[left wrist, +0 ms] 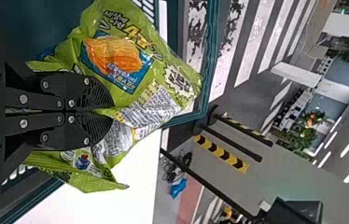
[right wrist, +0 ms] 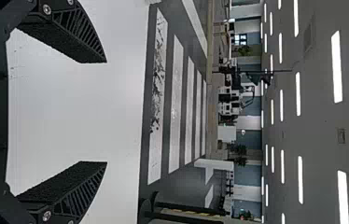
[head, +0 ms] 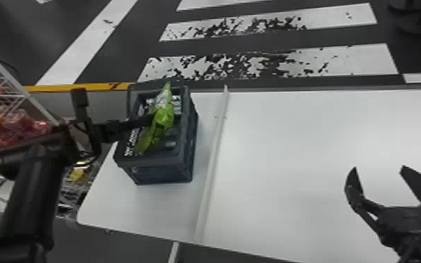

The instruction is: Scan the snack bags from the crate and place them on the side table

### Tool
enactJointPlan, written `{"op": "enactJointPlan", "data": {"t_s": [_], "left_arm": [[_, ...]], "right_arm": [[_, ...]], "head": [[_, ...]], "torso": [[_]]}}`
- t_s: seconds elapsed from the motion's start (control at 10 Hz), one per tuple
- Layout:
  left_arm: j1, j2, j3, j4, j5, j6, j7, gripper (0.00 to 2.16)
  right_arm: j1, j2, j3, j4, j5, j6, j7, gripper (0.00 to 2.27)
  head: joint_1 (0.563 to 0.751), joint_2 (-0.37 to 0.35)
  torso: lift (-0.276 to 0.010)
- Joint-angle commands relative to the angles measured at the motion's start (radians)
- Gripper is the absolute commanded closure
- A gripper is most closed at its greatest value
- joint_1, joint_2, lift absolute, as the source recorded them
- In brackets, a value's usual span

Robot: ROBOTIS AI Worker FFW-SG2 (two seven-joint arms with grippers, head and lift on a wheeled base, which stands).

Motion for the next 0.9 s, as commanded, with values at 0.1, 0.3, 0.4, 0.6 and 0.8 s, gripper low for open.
{"op": "enactJointPlan", "data": {"t_s": [0.1,0.3,0.4,0.6,0.8], "left_arm": [[0.0,0.02,0.067,0.014,0.182,0.166,0.011,2.13],[0.002,0.02,0.096,0.016,0.284,0.267,0.031,2.13],[0.002,0.018,0.101,0.016,0.327,0.335,0.052,2.13],[0.011,0.018,0.107,0.016,0.419,0.482,0.109,2.13],[0.042,0.017,0.142,-0.016,0.513,0.571,0.135,2.13]], "right_arm": [[-0.004,0.0,0.004,0.003,0.0,0.0,0.0,0.11],[-0.006,0.0,0.006,0.005,0.003,0.0,0.0,0.11],[-0.006,0.0,0.006,0.005,0.003,0.0,0.0,0.11],[-0.006,0.0,0.006,0.005,0.003,0.0,0.0,0.11],[-0.006,0.002,0.006,0.005,0.005,0.0,0.0,0.11]], "head": [[0.695,0.291],[0.695,0.298],[0.695,0.297],[0.695,0.288],[0.695,0.27]], "torso": [[-0.05],[-0.05],[-0.05],[-0.05],[-0.05]]}}
